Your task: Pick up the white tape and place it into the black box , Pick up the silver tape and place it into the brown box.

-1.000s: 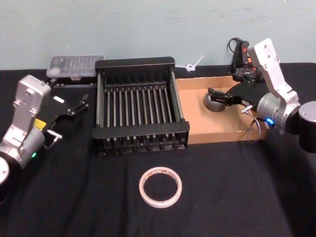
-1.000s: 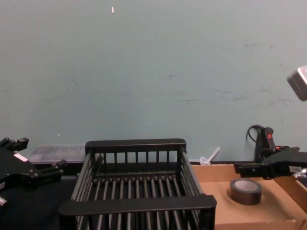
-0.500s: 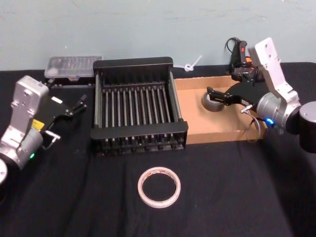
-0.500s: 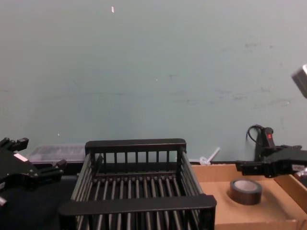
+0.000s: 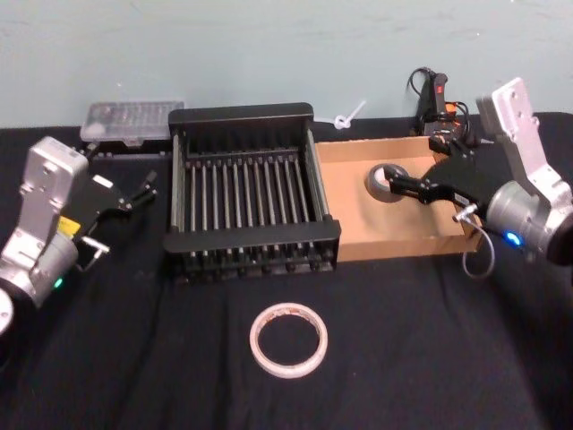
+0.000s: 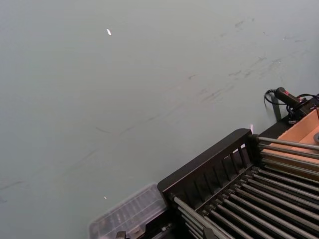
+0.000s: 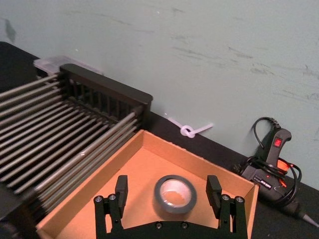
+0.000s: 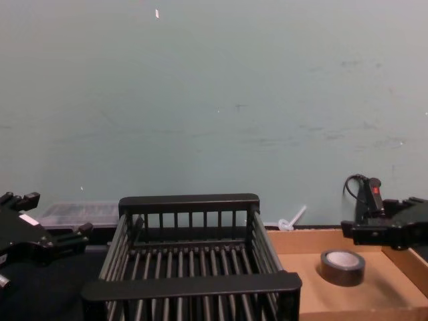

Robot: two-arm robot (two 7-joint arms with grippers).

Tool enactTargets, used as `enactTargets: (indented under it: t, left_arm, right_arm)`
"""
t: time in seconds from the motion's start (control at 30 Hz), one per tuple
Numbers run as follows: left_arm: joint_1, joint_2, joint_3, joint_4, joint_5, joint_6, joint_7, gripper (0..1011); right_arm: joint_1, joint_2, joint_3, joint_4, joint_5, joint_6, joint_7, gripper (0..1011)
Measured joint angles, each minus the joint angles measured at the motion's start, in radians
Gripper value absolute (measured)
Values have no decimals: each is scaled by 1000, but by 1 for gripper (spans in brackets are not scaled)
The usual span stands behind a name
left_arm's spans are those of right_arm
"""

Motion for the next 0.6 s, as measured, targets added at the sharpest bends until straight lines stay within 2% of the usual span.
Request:
enactTargets:
  t: [0.03,0.1,0.3,0.6]
  left_arm:
    - [0,0,0,0,0,0,0,1001]
    - [0,0,0,0,0,0,0,1001]
    - [0,0,0,0,0,0,0,1001]
    - [0,0,0,0,0,0,0,1001]
  right_arm:
    - [-33,13,7,-43,12,1,0,1003]
    - [-42,17,9,-56,16,1,0,1002]
    - [-141,53,26,-166,49,-1,-6,1002]
    - [-266,98,41,-272,84,11,-17,1003]
